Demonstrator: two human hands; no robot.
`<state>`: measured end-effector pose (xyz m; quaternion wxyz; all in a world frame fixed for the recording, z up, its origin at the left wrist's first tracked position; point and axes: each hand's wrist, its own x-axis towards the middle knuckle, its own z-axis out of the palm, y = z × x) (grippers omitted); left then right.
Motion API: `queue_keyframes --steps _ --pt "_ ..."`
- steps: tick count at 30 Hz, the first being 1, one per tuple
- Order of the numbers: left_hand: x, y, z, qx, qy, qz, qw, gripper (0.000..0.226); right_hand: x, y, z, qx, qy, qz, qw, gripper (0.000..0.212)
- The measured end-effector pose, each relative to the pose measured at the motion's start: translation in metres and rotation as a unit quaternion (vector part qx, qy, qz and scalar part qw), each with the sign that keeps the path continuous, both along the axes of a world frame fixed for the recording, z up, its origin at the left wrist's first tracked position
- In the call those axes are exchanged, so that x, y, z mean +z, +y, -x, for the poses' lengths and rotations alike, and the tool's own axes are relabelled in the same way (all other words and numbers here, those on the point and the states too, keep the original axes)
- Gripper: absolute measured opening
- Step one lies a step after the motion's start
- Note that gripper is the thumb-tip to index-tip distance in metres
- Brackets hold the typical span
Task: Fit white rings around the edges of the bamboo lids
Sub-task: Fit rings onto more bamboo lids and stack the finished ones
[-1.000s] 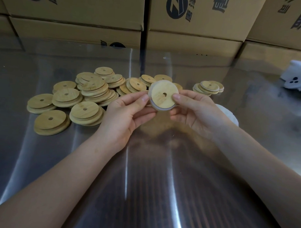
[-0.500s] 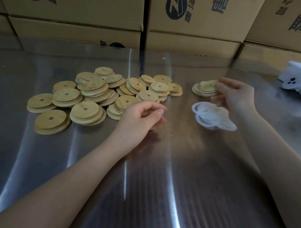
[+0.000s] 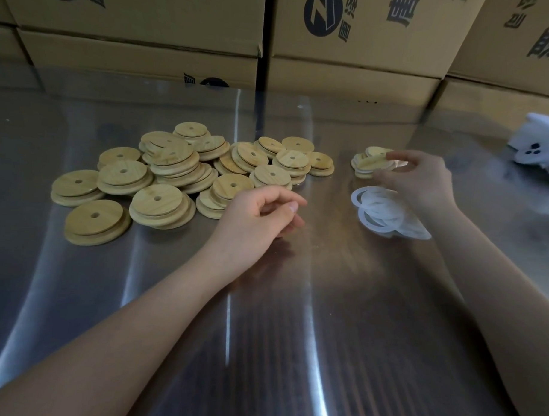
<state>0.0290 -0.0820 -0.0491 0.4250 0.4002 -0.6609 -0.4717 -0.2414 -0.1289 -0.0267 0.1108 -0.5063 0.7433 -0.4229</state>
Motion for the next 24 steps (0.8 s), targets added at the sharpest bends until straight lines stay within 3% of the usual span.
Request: queue_keyframes --steps 5,10,15,24 --pt "0.0 0.0 0.001 0.002 0.001 -0.001 1.0 0.02 -0.006 -0.004 0.001 -0.006 0.068 -0.025 0.997 0.039" --pt "0.0 0.0 0.0 -0.002 -0.016 0.006 1.0 0.021 -0.014 -0.014 0.003 0.008 0.146 -0.111 0.983 0.044" --pt "0.0 0.0 0.0 -0.004 -0.016 0.003 1.0 0.021 -0.018 -0.02 0.007 0.03 0.149 -0.187 0.971 0.055" --pt "0.0 -0.001 -0.001 -0.002 -0.02 0.0 1.0 0.021 -0.01 -0.01 0.003 0.037 0.127 -0.124 0.983 0.046"
